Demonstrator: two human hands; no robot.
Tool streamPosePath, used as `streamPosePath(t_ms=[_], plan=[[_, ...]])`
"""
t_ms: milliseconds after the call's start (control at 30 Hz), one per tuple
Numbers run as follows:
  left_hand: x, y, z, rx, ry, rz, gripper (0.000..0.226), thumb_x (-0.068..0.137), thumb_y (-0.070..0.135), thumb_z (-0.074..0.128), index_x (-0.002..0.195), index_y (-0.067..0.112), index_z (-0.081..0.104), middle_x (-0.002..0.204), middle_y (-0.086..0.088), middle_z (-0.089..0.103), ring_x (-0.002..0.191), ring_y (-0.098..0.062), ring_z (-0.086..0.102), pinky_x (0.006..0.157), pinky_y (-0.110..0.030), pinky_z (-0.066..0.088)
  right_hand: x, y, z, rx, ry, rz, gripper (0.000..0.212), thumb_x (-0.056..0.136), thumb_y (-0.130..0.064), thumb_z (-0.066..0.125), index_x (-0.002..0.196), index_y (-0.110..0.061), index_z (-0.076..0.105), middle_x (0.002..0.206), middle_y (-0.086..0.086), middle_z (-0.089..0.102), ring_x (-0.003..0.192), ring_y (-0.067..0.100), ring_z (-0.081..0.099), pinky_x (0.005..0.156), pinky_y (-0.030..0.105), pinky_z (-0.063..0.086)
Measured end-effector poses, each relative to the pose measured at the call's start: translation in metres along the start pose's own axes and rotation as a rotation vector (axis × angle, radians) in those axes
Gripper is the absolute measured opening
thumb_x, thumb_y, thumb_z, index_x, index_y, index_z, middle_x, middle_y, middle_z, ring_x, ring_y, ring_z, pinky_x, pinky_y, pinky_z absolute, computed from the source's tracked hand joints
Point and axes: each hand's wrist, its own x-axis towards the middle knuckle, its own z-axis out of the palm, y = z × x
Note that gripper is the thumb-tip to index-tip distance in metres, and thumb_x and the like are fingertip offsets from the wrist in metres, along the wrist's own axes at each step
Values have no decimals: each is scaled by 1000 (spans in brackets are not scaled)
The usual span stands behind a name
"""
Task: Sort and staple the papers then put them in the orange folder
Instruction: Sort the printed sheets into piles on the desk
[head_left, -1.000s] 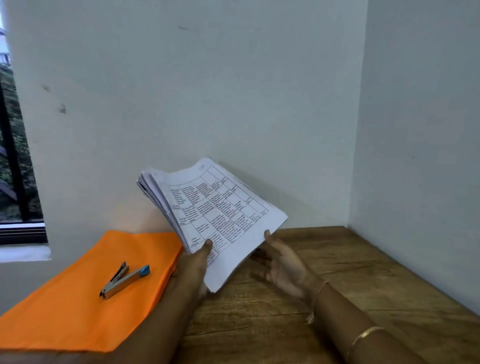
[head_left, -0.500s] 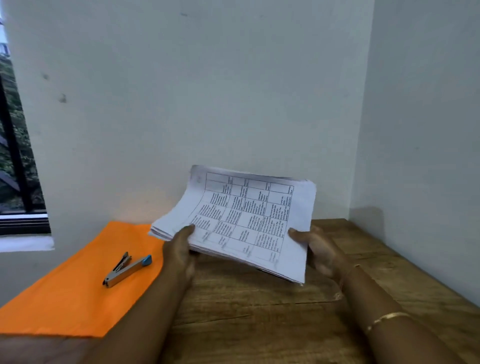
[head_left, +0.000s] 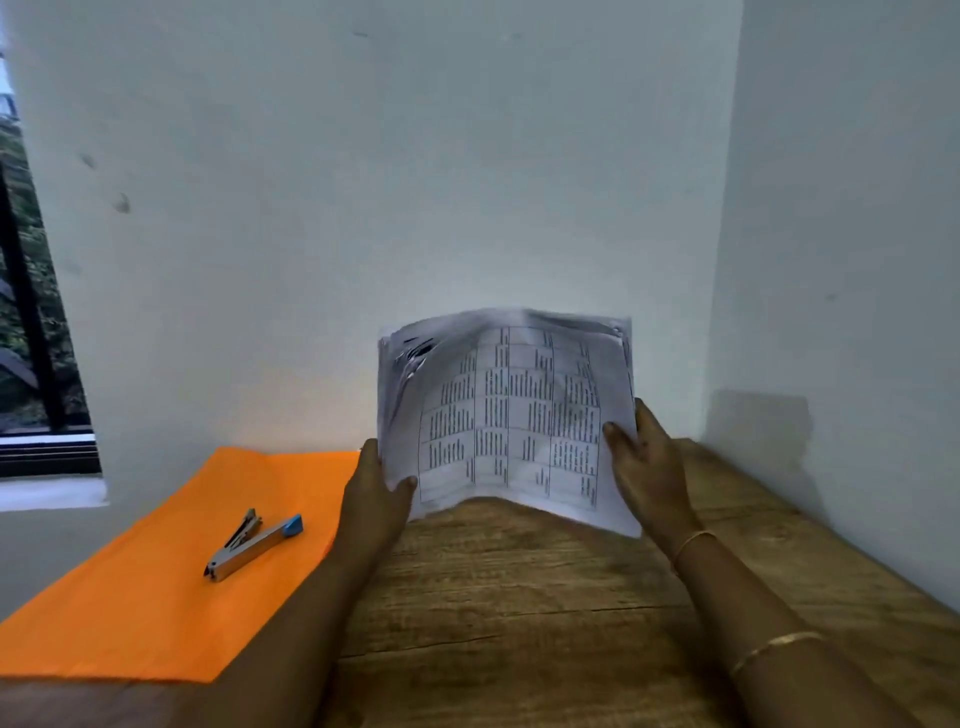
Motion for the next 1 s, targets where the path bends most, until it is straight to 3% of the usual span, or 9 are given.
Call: streamPosePath(t_ms=[133, 300, 433, 567, 667, 767, 833, 900, 1000], plan=[[-3, -1, 2, -58, 42, -7, 48, 88, 2, 57, 131, 5, 37, 130, -14, 50, 118, -30, 48, 82, -27, 39, -3, 2, 2, 93, 15, 9, 23, 95, -6, 51, 111, -21, 51, 96, -16, 59, 87, -4, 58, 69, 4, 47], [-5, -17, 7, -8, -47, -105, 47, 94, 16, 54, 136, 6, 37, 136, -13, 48, 123, -28, 46, 95, -33, 38, -8, 22, -4, 258, -80, 338, 14, 94, -14, 55, 102, -23, 61, 105, 2, 69, 89, 15, 66, 71, 27, 53], [-3, -17, 8, 14, -43, -145, 40, 97, 14, 47, 134, 3, 37, 137, -15, 47, 125, -30, 44, 93, -30, 36, -9, 27, -8, 275, -142, 422, 12, 93, -18, 57, 102, -23, 63, 108, 4, 70, 96, 23, 67, 86, 41, 54], [-2, -13, 3, 59, -20, -124, 36, 97, 14, 48, 129, 2, 41, 131, -15, 51, 118, -30, 48, 80, -25, 34, -5, 20, -12, 214, -136, 401, 12, 94, -16, 56, 95, -27, 61, 100, 3, 69, 89, 20, 67, 81, 36, 54], [9, -14, -5, 22, -10, -142, 37, 93, 19, 57, 125, 2, 50, 123, -15, 57, 98, -23, 52, 73, -27, 35, 2, 16, -23, 261, -147, 436, 12, 93, -10, 56, 102, -18, 59, 96, 5, 68, 84, 22, 66, 72, 31, 55], [13, -10, -10, -182, -50, -304, 29, 89, 18, 62, 114, 5, 57, 106, -8, 62, 84, -19, 54, 60, -28, 41, 4, 16, -31, 300, -185, 499, 19, 92, -3, 54, 111, -1, 59, 100, 12, 68, 84, 24, 65, 65, 23, 57], [9, -5, -11, -520, -79, -531, 15, 87, 11, 64, 100, 5, 57, 95, -7, 61, 77, -20, 57, 52, -29, 48, 6, 20, -30, 314, -184, 574, 26, 91, -2, 54, 116, 7, 57, 111, 21, 65, 92, 33, 65, 71, 31, 58], [7, -5, -7, -888, -37, -712, 10, 86, 3, 63, 93, 1, 56, 104, -14, 61, 79, -23, 59, 53, -34, 54, 9, 22, -27, 321, -154, 650, 27, 91, -1, 55, 116, 10, 56, 117, 26, 62, 101, 41, 62, 82, 41, 53], [1, 2, 6, -1197, 8, -763, 22, 88, -1, 58, 109, 2, 53, 112, -17, 60, 84, -25, 59, 56, -35, 58, 9, 21, -20, 298, -109, 699, 25, 91, 0, 55, 114, 10, 57, 111, 25, 64, 97, 41, 64, 84, 46, 52]])
